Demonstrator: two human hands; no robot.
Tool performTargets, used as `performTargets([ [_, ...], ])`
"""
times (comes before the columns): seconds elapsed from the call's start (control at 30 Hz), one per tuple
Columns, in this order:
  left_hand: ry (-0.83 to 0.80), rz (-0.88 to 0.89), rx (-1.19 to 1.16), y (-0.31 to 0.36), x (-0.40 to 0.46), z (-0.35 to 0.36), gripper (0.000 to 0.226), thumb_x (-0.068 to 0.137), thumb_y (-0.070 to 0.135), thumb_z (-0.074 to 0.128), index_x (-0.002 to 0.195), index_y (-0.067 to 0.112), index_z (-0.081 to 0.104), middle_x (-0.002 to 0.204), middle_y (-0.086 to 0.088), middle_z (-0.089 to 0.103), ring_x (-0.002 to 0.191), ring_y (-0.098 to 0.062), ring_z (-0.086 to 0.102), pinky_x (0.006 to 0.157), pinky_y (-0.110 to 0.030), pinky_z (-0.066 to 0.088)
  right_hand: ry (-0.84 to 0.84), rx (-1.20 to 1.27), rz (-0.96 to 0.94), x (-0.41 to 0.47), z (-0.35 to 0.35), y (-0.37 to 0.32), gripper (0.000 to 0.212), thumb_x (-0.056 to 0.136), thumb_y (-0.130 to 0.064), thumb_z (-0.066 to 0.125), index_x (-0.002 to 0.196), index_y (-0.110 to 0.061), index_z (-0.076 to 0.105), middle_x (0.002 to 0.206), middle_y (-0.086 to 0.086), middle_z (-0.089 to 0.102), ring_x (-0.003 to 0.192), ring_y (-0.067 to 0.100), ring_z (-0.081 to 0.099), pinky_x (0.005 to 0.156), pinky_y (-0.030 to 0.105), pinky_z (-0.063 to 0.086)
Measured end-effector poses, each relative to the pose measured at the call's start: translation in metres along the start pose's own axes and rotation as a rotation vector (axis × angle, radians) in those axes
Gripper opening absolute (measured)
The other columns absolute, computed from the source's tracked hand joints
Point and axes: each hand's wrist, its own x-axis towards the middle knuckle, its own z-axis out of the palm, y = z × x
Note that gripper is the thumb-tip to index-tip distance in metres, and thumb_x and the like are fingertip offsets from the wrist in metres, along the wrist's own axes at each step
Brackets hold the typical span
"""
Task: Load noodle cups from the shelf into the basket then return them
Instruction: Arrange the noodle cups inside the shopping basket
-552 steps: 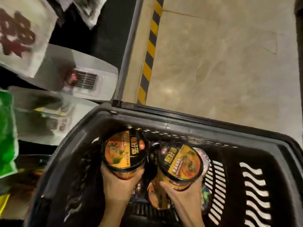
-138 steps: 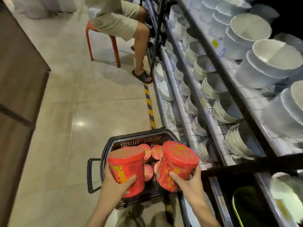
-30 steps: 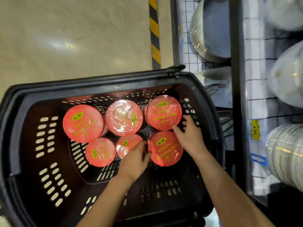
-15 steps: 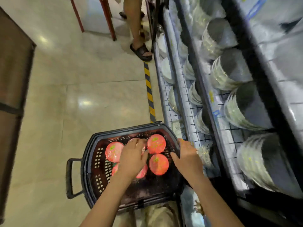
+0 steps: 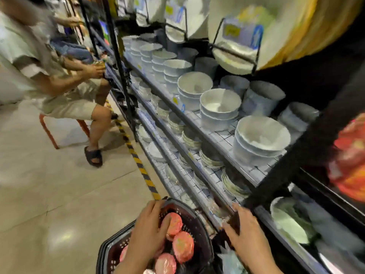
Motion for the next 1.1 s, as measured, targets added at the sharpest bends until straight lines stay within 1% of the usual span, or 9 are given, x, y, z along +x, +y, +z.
performTargets([
  [0.23,-0.278,0.49,0.033,0.076,-0.011,0.004,0.051,0.089,0.053,0.034,0.133,0.028,0.038,0.126,0.008,0.043,0.118,-0.013,0.044,0.095,-0.022,0.038,0.265,0.135,0.337,-0.124,-0.025,0.021,0.058,0.092,-0.046,0.051,0.142,-0.035,0.023,0.145,-0.015,0.031,0.133,0.008,0.034,0.102,0.02,0.035],
  [0.33,-0.303,0.681,0.038,0.121,-0.02,0.016,0.05,0.084,0.055,0.035,0.127,0.032,0.045,0.122,0.01,0.05,0.113,-0.008,0.048,0.088,-0.02,0.041,0.383,0.151,0.442,-0.174,-0.035,0.036,0.058,0.092,-0.046,0.05,0.141,-0.037,0.021,0.147,-0.016,0.028,0.134,0.006,0.033,0.103,0.018,0.033],
  [0.43,-0.439,0.769,-0.049,0.166,-0.034,0.033,0.061,0.075,0.061,0.032,0.123,0.03,0.052,0.116,0.008,0.054,0.106,-0.013,0.057,0.086,-0.025,0.044,0.478,0.153,0.551,-0.215,-0.053,0.052,0.058,0.094,-0.048,0.046,0.143,-0.035,0.019,0.147,-0.016,0.028,0.134,0.005,0.033,0.102,0.017,0.032],
  [0.53,-0.455,0.894,-0.085,0.208,-0.047,0.051,0.04,0.078,0.05,0.041,0.112,0.031,0.052,0.101,0.008,0.061,0.087,-0.008,0.06,0.068,-0.024,0.053,0.579,0.147,0.626,-0.247,-0.07,0.068,0.057,0.094,-0.048,0.044,0.144,-0.034,0.019,0.145,-0.014,0.031,0.133,0.006,0.034,0.101,0.018,0.033],
  [0.63,-0.471,1.031,-0.102,0.256,-0.062,0.066,0.042,0.08,0.049,0.04,0.112,0.026,0.055,0.103,0.009,0.06,0.092,-0.003,0.055,0.072,-0.015,0.045,0.697,0.15,0.656,-0.274,-0.09,0.091,0.056,0.094,-0.044,0.047,0.142,-0.033,0.022,0.144,-0.015,0.032,0.132,0.005,0.035,0.099,0.017,0.032],
  [0.73,-0.474,1.087,-0.137,0.307,-0.078,0.086,0.054,0.086,0.058,0.035,0.129,0.029,0.045,0.124,0.016,0.046,0.113,-0.001,0.047,0.088,-0.014,0.037,0.818,0.165,0.653,-0.293,-0.117,0.119,0.056,0.094,-0.04,0.05,0.142,-0.03,0.025,0.144,-0.014,0.034,0.13,0.005,0.037,0.096,0.017,0.034],
  [0.8,-0.471,1.122,-0.157,0.342,-0.089,0.102,0.047,0.093,0.048,0.041,0.136,0.03,0.036,0.132,0.017,0.039,0.122,-0.001,0.042,0.093,-0.015,0.036,0.888,0.159,0.66,-0.303,-0.141,0.141,0.057,0.094,-0.039,0.051,0.143,-0.027,0.026,0.145,-0.012,0.035,0.131,0.005,0.036,0.1,0.017,0.032],
  [0.97,-0.491,1.113,-0.22,0.433,-0.112,0.144,0.048,0.094,0.04,0.046,0.138,0.029,0.034,0.137,0.013,0.039,0.122,-0.004,0.044,0.092,-0.021,0.038,0.991,0.101,0.651,-0.316,-0.206,0.197,0.06,0.092,-0.039,0.054,0.144,-0.023,0.029,0.145,-0.006,0.038,0.134,0.01,0.037,0.104,0.024,0.033],
  [1.1,-0.468,1.034,-0.172,0.496,-0.126,0.179,0.049,0.094,0.043,0.045,0.135,0.018,0.039,0.124,-0.001,0.05,0.113,-0.015,0.05,0.08,-0.023,0.039,1.047,0.107,0.635,-0.315,-0.251,0.237,0.063,0.09,-0.038,0.057,0.143,-0.015,0.032,0.141,0.001,0.042,0.13,0.016,0.042,0.101,0.024,0.035],
])
